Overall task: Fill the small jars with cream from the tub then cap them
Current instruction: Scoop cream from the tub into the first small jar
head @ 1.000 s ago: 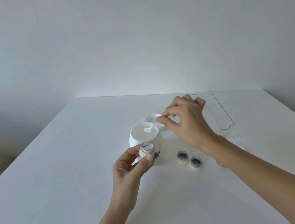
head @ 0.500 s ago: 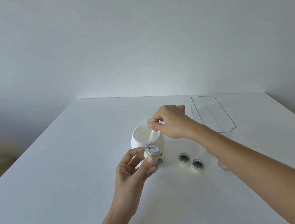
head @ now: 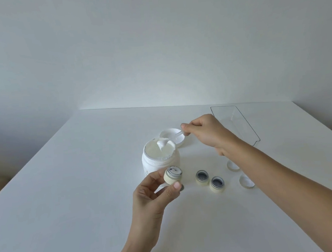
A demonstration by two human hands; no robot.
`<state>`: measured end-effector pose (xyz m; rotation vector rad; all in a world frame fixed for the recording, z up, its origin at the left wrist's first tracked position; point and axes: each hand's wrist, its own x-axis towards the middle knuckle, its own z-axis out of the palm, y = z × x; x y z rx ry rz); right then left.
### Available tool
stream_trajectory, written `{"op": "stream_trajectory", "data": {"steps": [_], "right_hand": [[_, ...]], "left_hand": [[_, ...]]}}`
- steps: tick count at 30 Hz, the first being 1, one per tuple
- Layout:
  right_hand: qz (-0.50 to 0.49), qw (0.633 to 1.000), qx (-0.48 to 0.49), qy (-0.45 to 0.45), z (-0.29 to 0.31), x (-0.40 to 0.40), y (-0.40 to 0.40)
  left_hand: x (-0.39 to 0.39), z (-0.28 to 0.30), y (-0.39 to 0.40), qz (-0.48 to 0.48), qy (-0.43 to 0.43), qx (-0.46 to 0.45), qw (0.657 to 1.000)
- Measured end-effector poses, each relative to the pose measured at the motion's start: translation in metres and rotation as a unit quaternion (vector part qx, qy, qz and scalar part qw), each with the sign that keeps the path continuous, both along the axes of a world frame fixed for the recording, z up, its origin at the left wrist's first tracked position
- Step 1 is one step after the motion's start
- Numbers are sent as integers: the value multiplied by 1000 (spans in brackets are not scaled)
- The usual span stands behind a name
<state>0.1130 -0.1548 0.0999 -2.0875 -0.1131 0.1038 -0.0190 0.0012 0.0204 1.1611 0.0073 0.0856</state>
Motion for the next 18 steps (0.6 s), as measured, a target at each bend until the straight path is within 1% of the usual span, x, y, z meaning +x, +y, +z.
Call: {"op": "stream_trajectory", "data": {"steps": [3, 6, 14, 18], "right_hand": [[7, 998, 55, 38, -1, -1, -5], [14, 995, 77, 61, -3, -5, -11], [37, 996, 51, 69, -8, -31, -22], [39, 998, 21, 36, -10, -36, -20]], "left_hand": [[1, 1, 2, 17, 0, -25, 1000], [2, 0, 4, 24, -2, -64, 998], [3, -2, 4, 6, -24, -95, 995], [3, -3, 3, -3, -30, -93, 995]]}}
